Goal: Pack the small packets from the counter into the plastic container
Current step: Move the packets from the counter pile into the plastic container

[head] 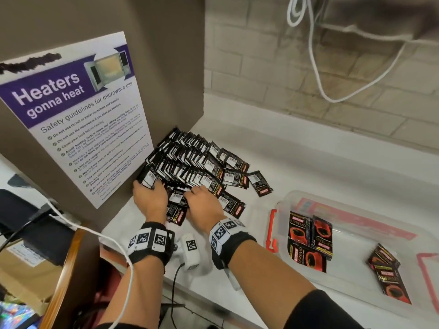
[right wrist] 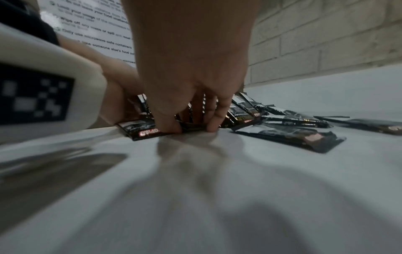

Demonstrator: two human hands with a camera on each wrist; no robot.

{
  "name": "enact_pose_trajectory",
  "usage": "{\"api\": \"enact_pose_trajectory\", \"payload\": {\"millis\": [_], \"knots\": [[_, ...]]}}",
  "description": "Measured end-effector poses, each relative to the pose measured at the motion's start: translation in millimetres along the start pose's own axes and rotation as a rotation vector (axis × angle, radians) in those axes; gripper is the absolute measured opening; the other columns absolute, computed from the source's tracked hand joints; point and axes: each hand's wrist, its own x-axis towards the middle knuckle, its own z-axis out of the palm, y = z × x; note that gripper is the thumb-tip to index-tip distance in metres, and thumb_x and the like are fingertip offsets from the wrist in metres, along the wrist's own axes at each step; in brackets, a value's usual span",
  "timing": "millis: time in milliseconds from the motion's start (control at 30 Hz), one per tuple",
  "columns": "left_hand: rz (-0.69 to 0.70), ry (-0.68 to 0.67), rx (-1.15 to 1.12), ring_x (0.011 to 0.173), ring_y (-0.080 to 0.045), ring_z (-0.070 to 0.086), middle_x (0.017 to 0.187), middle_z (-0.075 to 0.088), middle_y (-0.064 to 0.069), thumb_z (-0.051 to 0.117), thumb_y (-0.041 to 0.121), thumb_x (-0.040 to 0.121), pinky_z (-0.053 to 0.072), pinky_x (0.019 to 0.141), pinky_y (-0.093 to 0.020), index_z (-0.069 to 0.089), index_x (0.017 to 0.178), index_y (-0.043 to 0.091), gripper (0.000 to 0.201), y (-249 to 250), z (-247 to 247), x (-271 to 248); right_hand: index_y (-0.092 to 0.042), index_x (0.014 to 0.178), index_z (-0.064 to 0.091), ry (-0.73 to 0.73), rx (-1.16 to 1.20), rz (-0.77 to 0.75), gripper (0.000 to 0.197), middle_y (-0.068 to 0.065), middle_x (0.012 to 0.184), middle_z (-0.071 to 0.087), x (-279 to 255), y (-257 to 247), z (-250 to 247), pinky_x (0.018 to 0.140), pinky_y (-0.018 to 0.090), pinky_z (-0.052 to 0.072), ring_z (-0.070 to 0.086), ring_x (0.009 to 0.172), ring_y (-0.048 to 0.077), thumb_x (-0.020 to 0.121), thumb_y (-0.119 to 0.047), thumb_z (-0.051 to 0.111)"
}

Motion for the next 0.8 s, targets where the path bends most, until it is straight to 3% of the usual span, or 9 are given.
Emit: {"api": "enact_pose_trajectory", "payload": {"millis": [100, 167, 300, 400, 500, 567, 633, 700, 800], "knots": [[0.011, 0.001, -0.070, 0.137, -0.033, 0.045, 0.145, 0.049, -0.019, 0.062, 0.017, 0.092, 0.035, 0.116, -0.047, 0.038, 0.146, 0.000, 0.061, -2.9, 1.2, -2.6, -0.007, 0.122, 0.059, 0.043, 0.000, 0.034, 0.037, 0.010, 0.113, 0.063, -0.7, -2.5, 1.4, 0.087, 0.038, 0.056, 0.055, 0.109, 0.025, 0.086, -0.002, 0.061], [0.047, 0.032, -0.108, 0.140, -0.032, 0.040, 0.149, 0.044, -0.020, 0.059, 0.017, 0.093, 0.030, 0.119, -0.044, 0.034, 0.148, -0.001, 0.063, -2.8, 0.2, -4.8, -0.008, 0.122, 0.059, 0.072, 0.013, 0.069, 0.034, 0.009, 0.114, 0.063, -1.0, 1.8, -1.4, 0.090, 0.038, 0.054, 0.053, 0.111, 0.026, 0.089, -0.003, 0.059], [0.232, 0.174, -0.180, 0.111, -0.013, 0.045, 0.123, 0.054, -0.006, 0.055, 0.020, 0.087, 0.034, 0.102, -0.030, 0.047, 0.123, 0.009, 0.038, 9.5, -5.0, -18.3, -0.010, 0.119, 0.059, 0.131, 0.114, 0.138, 0.028, 0.006, 0.112, 0.063, -1.9, 14.4, -16.4, 0.097, 0.037, 0.050, 0.051, 0.111, 0.024, 0.093, -0.007, 0.054], [0.254, 0.173, -0.198, 0.113, -0.011, 0.040, 0.123, 0.048, 0.003, 0.051, 0.027, 0.087, 0.034, 0.106, -0.040, 0.044, 0.129, 0.016, 0.044, 27.7, -6.1, -31.6, -0.010, 0.109, 0.061, 0.157, 0.302, 0.217, 0.019, 0.004, 0.096, 0.065, -2.4, 18.2, -36.9, 0.080, 0.034, 0.058, 0.061, 0.089, 0.020, 0.092, -0.009, 0.055], [0.293, 0.063, -0.284, 0.134, -0.026, 0.044, 0.145, 0.048, -0.013, 0.051, 0.027, 0.086, 0.028, 0.118, -0.040, 0.040, 0.143, 0.006, 0.061, 50.1, -6.2, -42.3, -0.012, 0.110, 0.060, 0.130, 0.536, 0.284, 0.022, 0.002, 0.081, 0.065, -2.8, 24.7, -57.8, 0.057, 0.020, 0.053, 0.062, 0.065, 0.012, 0.088, -0.008, 0.060], [0.396, 0.007, -0.363, 0.113, -0.019, 0.060, 0.119, 0.064, -0.005, 0.053, 0.023, 0.082, 0.046, 0.105, -0.040, 0.055, 0.122, 0.012, 0.042, 64.8, -4.8, -50.7, -0.014, 0.104, 0.058, 0.129, 0.698, 0.300, 0.017, 0.003, 0.077, 0.064, -6.7, 30.7, -70.3, 0.050, 0.018, 0.044, 0.055, 0.058, 0.012, 0.089, -0.011, 0.063], [0.431, -0.072, -0.418, 0.095, 0.001, 0.061, 0.103, 0.063, 0.013, 0.055, 0.021, 0.079, 0.050, 0.092, -0.021, 0.056, 0.107, 0.029, 0.029, 79.4, -1.0, -61.3, -0.013, 0.109, 0.057, 0.145, 0.830, 0.335, 0.020, 0.009, 0.089, 0.067, -11.8, 38.2, -82.2, 0.058, 0.025, 0.049, 0.054, 0.064, 0.015, 0.090, -0.015, 0.065], [0.404, -0.144, -0.475, 0.092, 0.020, 0.055, 0.107, 0.054, 0.024, 0.057, 0.015, 0.081, 0.039, 0.082, 0.003, 0.056, 0.122, 0.030, 0.043, 88.8, 6.3, -68.8, -0.015, 0.112, 0.058, 0.190, 0.927, 0.385, 0.023, 0.004, 0.098, 0.064, -17.2, 48.5, -93.4, 0.062, 0.019, 0.046, 0.053, 0.069, 0.010, 0.091, -0.016, 0.065], [0.274, -0.224, -0.580, 0.087, 0.021, 0.056, 0.108, 0.053, 0.022, 0.057, 0.004, 0.082, 0.041, 0.075, 0.001, 0.035, 0.150, 0.008, 0.071, 102.7, 18.7, -78.8, -0.013, 0.104, 0.059, 0.256, 1.060, 0.394, 0.013, 0.008, 0.099, 0.063, -30.2, 65.7, -112.7, 0.068, 0.031, 0.047, 0.054, 0.067, 0.011, 0.092, -0.013, 0.062]]}}
